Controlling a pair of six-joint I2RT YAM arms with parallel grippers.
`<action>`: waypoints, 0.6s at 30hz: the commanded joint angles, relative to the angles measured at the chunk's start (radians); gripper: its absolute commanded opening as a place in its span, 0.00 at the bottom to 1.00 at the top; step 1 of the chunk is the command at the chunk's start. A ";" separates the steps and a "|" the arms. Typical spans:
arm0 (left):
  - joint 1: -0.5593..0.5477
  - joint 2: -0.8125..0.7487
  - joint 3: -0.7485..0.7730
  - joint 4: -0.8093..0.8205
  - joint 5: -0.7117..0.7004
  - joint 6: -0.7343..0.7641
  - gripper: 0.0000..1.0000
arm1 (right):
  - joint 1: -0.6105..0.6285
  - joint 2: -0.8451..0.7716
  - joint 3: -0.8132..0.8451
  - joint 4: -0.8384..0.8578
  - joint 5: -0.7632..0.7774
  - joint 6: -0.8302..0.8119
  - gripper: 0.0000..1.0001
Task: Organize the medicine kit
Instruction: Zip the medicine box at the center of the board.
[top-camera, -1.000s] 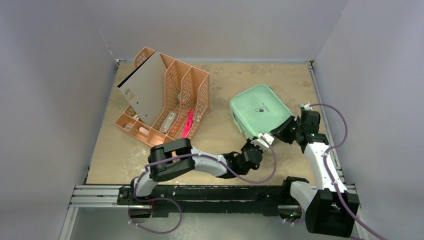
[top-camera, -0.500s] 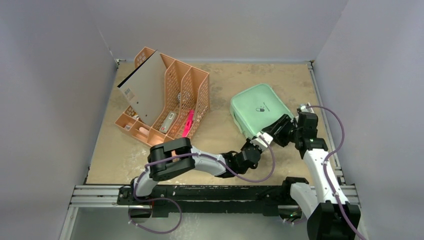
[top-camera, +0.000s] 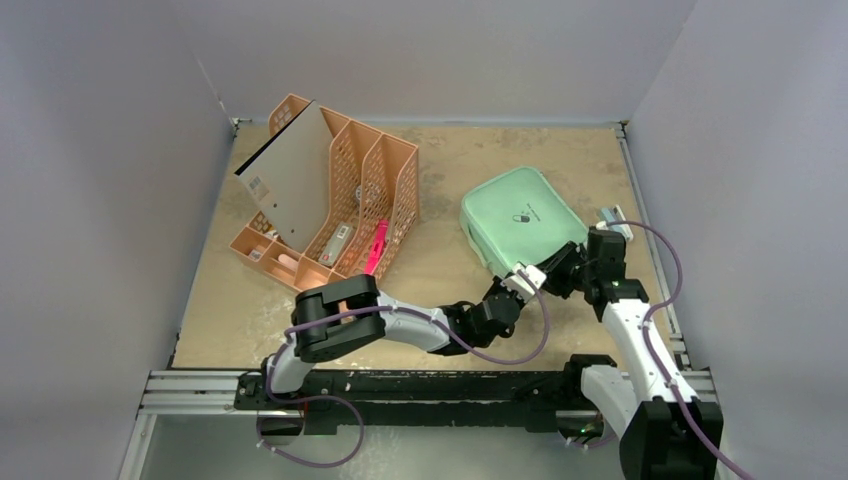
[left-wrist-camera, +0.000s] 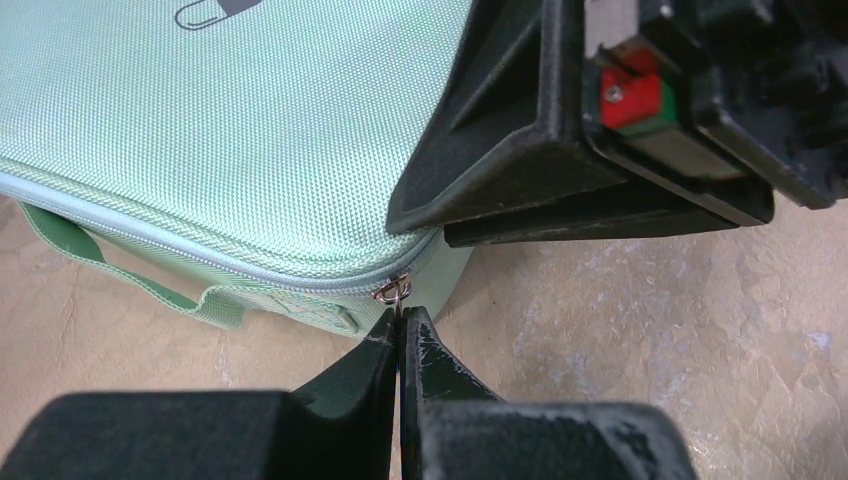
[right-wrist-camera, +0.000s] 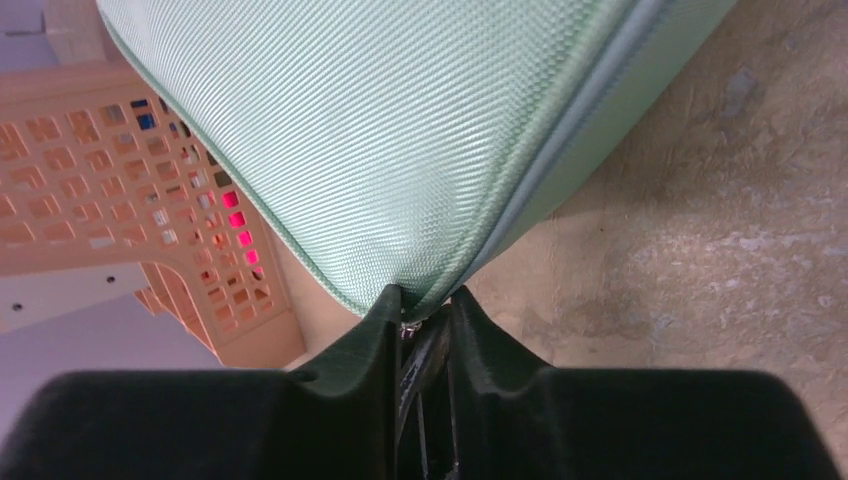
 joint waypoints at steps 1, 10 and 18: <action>-0.014 -0.077 0.003 0.036 0.004 -0.018 0.00 | 0.004 0.037 0.015 0.010 0.058 -0.049 0.13; 0.057 -0.202 -0.124 -0.120 -0.014 -0.116 0.00 | 0.004 0.026 0.026 -0.068 0.084 -0.141 0.00; 0.127 -0.257 -0.153 -0.136 0.038 -0.055 0.00 | 0.002 0.049 0.072 -0.133 0.101 -0.223 0.00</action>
